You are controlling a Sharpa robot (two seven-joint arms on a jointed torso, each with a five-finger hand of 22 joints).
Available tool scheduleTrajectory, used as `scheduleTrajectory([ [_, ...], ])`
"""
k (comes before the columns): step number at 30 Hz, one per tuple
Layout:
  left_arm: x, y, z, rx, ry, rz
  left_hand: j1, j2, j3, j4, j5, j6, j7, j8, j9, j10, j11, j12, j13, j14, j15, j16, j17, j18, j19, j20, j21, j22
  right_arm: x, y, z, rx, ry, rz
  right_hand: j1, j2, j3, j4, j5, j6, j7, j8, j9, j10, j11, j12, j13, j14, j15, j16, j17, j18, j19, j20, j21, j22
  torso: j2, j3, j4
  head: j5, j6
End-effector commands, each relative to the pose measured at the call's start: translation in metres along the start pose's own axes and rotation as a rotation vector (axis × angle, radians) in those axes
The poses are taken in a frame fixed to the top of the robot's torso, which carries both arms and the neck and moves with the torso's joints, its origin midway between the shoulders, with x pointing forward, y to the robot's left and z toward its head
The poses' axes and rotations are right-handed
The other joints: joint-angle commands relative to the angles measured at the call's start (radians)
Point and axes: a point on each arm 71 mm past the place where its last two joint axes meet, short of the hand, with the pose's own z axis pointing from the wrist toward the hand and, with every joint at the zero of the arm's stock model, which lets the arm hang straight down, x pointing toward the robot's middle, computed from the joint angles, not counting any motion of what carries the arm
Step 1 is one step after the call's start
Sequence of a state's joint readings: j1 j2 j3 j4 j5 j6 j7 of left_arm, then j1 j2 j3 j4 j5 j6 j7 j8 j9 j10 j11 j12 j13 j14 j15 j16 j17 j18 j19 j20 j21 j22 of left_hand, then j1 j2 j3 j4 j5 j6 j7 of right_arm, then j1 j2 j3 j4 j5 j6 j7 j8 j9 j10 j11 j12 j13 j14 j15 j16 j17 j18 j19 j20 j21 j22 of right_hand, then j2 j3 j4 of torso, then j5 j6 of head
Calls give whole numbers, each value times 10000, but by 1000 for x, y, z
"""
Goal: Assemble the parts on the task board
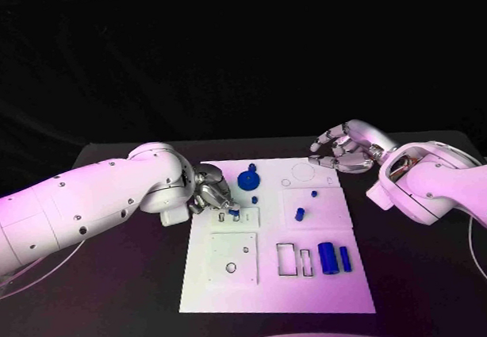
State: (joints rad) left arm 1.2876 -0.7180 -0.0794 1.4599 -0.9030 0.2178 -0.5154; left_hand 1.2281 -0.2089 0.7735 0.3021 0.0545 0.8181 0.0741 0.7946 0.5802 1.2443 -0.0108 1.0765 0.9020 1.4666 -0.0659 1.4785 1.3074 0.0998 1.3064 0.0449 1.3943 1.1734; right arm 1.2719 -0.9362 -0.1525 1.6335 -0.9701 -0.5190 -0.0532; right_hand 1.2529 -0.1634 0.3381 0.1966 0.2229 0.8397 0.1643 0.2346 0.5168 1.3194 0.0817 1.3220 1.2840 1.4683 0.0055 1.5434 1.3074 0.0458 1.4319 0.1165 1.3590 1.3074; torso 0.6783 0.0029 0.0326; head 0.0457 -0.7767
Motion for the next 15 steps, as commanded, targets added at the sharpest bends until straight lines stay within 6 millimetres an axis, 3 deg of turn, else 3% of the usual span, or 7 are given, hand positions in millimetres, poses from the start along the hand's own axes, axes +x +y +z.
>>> scheduleTrajectory([
  [1, 0, 0, -1, -48, -535, 341, -189, -55, 1797, -1675, 38, 80, -183, 146, 2011, 40, -60, -11, -112, 636, -65, 32, 1235, -159, 86, -11, 64, 81, 1, 0, 0, -24, 108, -10, -83, 47, 13, 56, 46, 28, 3, 66, 14, -56, 0, -59, -8, 816, 37, -30, 1744, 138, -81, -16, -62, 962, 11, 4, 11, 27, -26],
  [11, 9, 4, 4, -140, -965, 716, -360, -107, 2021, -1791, 107, 94, -234, 277, 2128, 50, -111, -74, -272, 641, -113, 32, 1243, -181, 168, -59, 116, 193, 2, 1, 0, -52, 119, -2, -91, 53, 12, 69, 59, 29, 2, 68, 14, -59, -1, -63, -13, 813, 36, -35, 1733, 140, -87, -16, -73, 955, -1, -20, -22, 96, -71],
  [15, 9, 3, 6, -131, -1210, 716, -469, -143, 2159, -1873, 179, 96, -249, 336, 2183, 63, -129, -98, -344, 642, -132, 29, 1243, -193, 216, -85, 147, 256, 2, 1, 0, -51, 125, -2, -91, 53, 12, 69, 59, 29, 2, 68, 14, -59, -1, -63, -13, 813, 36, -35, 1733, 140, -87, -16, -73, 955, -5, -11, -41, 98, -76],
])
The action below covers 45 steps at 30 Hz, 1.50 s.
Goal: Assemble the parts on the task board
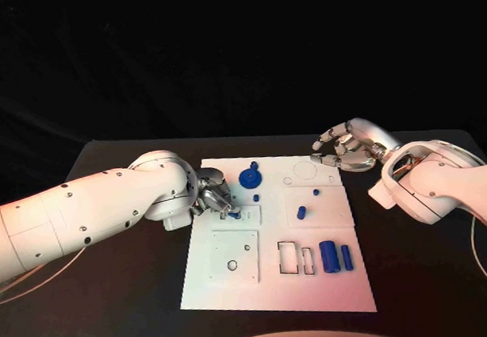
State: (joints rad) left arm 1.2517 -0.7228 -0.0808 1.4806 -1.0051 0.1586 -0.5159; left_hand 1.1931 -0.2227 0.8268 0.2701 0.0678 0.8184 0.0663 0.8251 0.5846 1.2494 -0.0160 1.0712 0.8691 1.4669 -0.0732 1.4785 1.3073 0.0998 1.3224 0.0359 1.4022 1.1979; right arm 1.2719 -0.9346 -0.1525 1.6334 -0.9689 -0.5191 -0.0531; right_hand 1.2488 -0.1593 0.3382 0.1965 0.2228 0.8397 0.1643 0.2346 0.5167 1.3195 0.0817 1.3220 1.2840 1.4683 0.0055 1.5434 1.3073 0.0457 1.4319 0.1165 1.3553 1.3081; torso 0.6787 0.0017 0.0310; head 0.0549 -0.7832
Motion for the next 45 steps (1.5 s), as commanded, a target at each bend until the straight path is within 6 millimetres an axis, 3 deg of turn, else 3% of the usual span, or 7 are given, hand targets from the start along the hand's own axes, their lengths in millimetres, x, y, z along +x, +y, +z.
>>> scheduleTrajectory([
  [1, -3, -2, 1, 20, -640, 207, -119, -5, 1626, -1553, 46, 93, -171, 31, 2139, 11, -77, -44, -15, 639, -59, 29, 1243, -193, 55, 6, 69, 11, 1, 1, 0, -42, 117, -15, -50, 12, 11, 70, 59, 29, 2, 68, 15, -59, -1, -63, -13, 813, 36, -35, 1734, 141, -87, -16, -36, 948, -5, -2, -27, 0, -9],
  [17, 2, -6, 4, 48, -555, 489, -447, -48, 1823, -1675, 168, 171, -240, 204, 2270, 26, -136, -206, -375, 641, -108, 23, 1245, -227, 175, -38, 147, 175, 1, 0, -1, -21, 106, -15, -65, 22, 9, 95, 89, 33, 0, 73, 16, -69, -3, -74, -25, 812, 35, -37, 1729, 142, -90, -17, -44, 944, -7, -5, -16, -60, -55],
  [19, 3, -6, 4, 38, -543, 552, -502, -59, 1843, -1698, 199, 200, -256, 245, 2299, 143, -149, -39, -159, 642, -118, 26, 1251, -232, 193, -46, 159, 200, 0, 0, -1, -14, 102, -17, -65, 22, 9, 95, 89, 33, 0, 73, 16, -69, -3, -74, -25, 812, 35, -37, 1729, 142, -90, -17, -44, 944, -7, -3, -13, -62, -63],
  [30, 4, -7, 6, -52, -322, 945, -565, -74, 1874, -1747, 258, 226, -276, 289, 2335, 191, -168, 14, -115, 643, -134, 24, 1251, -245, 235, -59, 187, 262, 0, -1, -2, 7, 110, -14, -72, 24, 7, 106, 97, 38, -2, 77, 18, -62, -4, -67, -19, 811, 34, -39, 1724, 143, -89, -17, -45, 944, -9, -5, -8, -104, -102],
  [39, 6, -12, 10, -43, -184, 1104, -770, -62, 1901, -1861, 564, 284, -312, 377, 2411, 283, -199, 107, -69, 645, -163, 22, 1255, -259, 284, -91, 220, 331, 1, -2, -1, 90, 189, -24, -96, 25, -3, 133, 101, 41, -3, 80, 18, -79, -4, -85, -38, 805, 33, -49, 1698, 147, -100, -18, -63, 932, -4, -12, 10, -135, -101],
  [45, 8, -13, 11, -46, -95, 1184, -802, -51, 1893, -1871, 579, 306, -322, 404, 2428, 315, -207, 149, -25, 645, -168, 22, 1256, -263, 297, -95, 228, 351, 1, -2, -1, 101, 199, -18, -108, 29, -6, 147, 103, 42, -3, 82, 19, -80, -4, -85, -39, 805, 33, -49, 1698, 148, -101, -18, -67, 930, -12, -7, -10, -130, -111],
])
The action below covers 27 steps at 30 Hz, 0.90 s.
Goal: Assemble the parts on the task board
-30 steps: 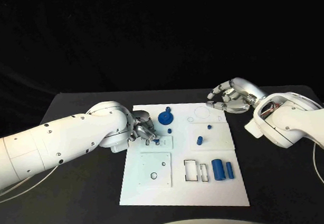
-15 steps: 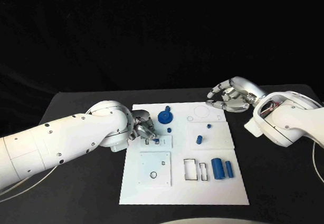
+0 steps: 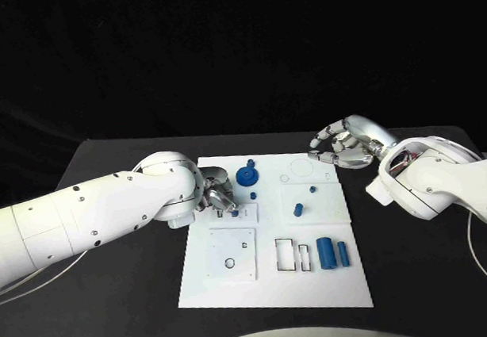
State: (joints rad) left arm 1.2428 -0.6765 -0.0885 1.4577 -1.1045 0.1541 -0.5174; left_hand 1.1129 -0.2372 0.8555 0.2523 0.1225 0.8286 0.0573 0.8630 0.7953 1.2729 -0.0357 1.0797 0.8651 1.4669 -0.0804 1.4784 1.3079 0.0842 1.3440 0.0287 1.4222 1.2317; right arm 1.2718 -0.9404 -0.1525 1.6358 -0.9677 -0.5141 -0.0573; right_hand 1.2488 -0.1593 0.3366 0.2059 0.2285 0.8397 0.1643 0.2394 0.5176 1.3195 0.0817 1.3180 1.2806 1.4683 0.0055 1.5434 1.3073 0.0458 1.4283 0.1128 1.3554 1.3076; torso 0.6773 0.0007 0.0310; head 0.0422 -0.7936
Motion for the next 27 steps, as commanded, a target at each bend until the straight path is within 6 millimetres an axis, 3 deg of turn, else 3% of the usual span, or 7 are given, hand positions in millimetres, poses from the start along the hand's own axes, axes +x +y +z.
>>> scheduleTrajectory([
  [1, 3, -1, 1, -6, 259, 260, -3, 94, 1604, -1696, 34, 207, -233, 28, 323, 84, -11, 70, 21, 645, -96, 22, 1248, -107, 84, -23, 30, 16, 1, 0, 0, 28, 167, -23, -109, 30, 9, 53, 47, 42, -3, 34, 11, -80, -4, -45, -5, 805, 33, -49, 1698, 147, -65, 18, -68, 935, 2, 2, -10, 0, -12],
  [12, 6, -1, 1, -59, 494, 640, -104, 111, 1623, -1816, 270, 217, -265, 99, 383, 148, -44, 179, 101, 646, -127, 20, 1251, -143, 202, -49, 112, 192, 2, 0, 0, 39, 175, -14, -109, 30, 9, 53, 47, 42, -3, 34, 11, -80, -4, -45, -5, 805, 33, -49, 1698, 147, -65, 18, -68, 935, 7, 1, 5, -6, -7],
  [27, 5, 1, 0, -133, 382, 772, -108, 116, 1635, -1844, 308, 216, -270, 110, 392, 161, -50, 206, 128, 647, -132, 21, 1253, -153, 232, -54, 133, 239, 1, -1, 0, 48, 171, -12, -131, 40, 3, 83, 55, 45, -5, 38, 12, -86, -6, -51, -13, 799, 32, -59, 1675, 154, -80, 17, -94, 917, 18, 6, -7, 12, -27],
])
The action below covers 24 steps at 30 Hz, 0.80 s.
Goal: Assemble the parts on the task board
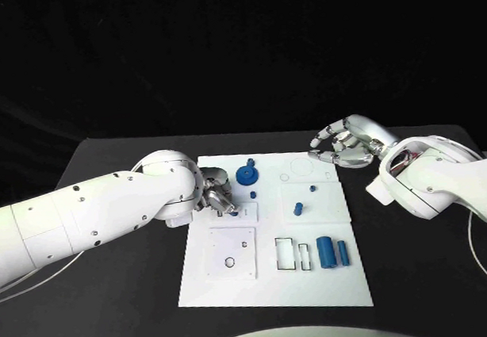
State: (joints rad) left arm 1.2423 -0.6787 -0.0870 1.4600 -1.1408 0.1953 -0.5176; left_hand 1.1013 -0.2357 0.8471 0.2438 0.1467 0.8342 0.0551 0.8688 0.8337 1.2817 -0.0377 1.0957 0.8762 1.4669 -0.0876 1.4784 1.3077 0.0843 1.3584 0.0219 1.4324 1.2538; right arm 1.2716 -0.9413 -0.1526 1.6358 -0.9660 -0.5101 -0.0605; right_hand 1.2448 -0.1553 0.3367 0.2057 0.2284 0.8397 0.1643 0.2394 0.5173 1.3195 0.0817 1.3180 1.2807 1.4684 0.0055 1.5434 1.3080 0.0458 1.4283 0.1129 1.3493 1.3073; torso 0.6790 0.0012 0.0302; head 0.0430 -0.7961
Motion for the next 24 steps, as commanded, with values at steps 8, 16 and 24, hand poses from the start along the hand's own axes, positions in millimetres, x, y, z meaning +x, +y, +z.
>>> scheduleTrajectory([
  [8, 4, 0, 1, -75, 149, 275, 0, 113, 1730, -1777, 97, 168, -252, 65, 18, 95, -34, 79, 51, 647, -64, 20, 1255, -162, 114, 10, 48, 57, 1, 0, -1, 6, 126, -21, -91, -1, 2, 85, 56, 45, -5, 38, 15, -86, -6, -51, -13, 799, 32, -59, 1667, 153, -80, 16, -34, 920, 3, 4, -2, -7, -2],
  [16, 4, -3, 1, -15, 162, 273, -419, 196, 1533, -1595, 51, 238, -301, 160, 78, 180, -56, 190, 81, 652, -82, 22, 1265, -186, 183, -7, 95, 168, 1, 0, -1, 7, 124, -19, -91, -1, 2, 85, 56, 45, -5, 38, 15, -86, -6, -51, -13, 799, 32, -59, 1667, 153, -80, 16, -34, 920, -2, 4, 0, -21, -22],
  [24, 4, -3, 1, -7, 180, 242, -1004, 112, 1064, -1214, -15, 306, -375, 160, 69, 209, -111, 301, 131, 654, -120, 17, 1270, -201, 230, -33, 113, 245, 1, 0, -1, 21, 108, -18, -102, -3, -7, 108, 63, 45, -9, 42, 16, -93, -8, -59, -23, 794, 29, -66, 1648, 156, -87, 15, -48, 912, -6, 18, 0, -42, -17],
])
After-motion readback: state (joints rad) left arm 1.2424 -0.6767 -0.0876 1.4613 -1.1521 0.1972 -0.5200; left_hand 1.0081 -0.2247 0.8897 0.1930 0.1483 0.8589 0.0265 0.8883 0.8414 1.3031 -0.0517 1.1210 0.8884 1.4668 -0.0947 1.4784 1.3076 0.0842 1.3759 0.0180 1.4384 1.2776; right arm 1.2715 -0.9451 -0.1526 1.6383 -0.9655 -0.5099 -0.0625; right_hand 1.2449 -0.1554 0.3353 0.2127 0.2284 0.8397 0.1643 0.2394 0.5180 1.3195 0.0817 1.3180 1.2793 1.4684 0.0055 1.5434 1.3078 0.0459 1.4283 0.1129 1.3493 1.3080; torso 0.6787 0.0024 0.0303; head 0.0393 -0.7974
